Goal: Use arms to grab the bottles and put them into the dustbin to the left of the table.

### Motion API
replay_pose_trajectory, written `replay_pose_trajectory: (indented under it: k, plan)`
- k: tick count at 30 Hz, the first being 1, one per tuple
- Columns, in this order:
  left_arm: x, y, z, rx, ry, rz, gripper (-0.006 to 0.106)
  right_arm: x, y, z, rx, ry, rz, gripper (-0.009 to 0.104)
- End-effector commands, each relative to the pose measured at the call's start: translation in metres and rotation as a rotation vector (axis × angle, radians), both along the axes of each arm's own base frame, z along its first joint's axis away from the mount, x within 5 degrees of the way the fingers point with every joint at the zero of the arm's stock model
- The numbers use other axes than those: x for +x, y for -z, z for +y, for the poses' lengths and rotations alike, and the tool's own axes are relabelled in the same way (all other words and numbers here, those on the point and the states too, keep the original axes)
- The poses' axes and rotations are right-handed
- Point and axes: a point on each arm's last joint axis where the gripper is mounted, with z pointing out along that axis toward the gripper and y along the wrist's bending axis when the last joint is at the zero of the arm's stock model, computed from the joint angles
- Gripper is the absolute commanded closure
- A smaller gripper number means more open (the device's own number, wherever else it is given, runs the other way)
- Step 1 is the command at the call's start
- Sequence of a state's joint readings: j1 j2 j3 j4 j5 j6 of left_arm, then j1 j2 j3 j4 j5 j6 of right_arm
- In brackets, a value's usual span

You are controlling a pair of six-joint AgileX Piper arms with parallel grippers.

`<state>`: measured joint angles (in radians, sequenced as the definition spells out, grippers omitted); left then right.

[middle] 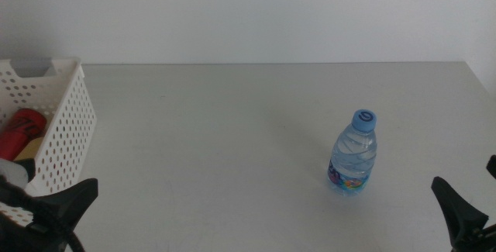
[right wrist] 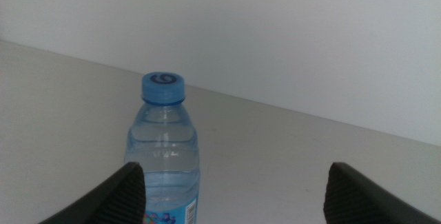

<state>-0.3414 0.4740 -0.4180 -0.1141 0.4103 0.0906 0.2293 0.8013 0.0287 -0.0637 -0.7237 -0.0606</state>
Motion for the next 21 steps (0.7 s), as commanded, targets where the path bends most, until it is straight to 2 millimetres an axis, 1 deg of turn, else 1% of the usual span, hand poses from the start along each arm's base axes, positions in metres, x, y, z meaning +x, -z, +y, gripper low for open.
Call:
replay_pose_trajectory:
  k: [1,5,13,18,21]
  plan:
    - [0.003,-0.015,-0.001,-0.058,-0.007,-0.085,0.011,0.008,-0.007,0.007,0.013,-0.043,-0.102,0.029]
    - [0.003,-0.015,-0.001,-0.058,-0.007,-0.085,0.011,0.018,0.001,0.011,0.027,-0.060,-0.076,0.029]
    - [0.003,-0.015,-0.001,-0.058,-0.007,-0.085,0.011,0.032,0.013,0.025,0.102,-0.171,-0.081,0.029]
    - [0.003,-0.015,-0.001,-0.058,-0.007,-0.085,0.011,0.058,0.017,0.034,0.098,-0.205,-0.048,0.029]
    - [0.003,-0.015,-0.001,-0.058,-0.007,-0.085,0.011,0.074,0.017,0.039,0.118,-0.210,-0.044,0.027]
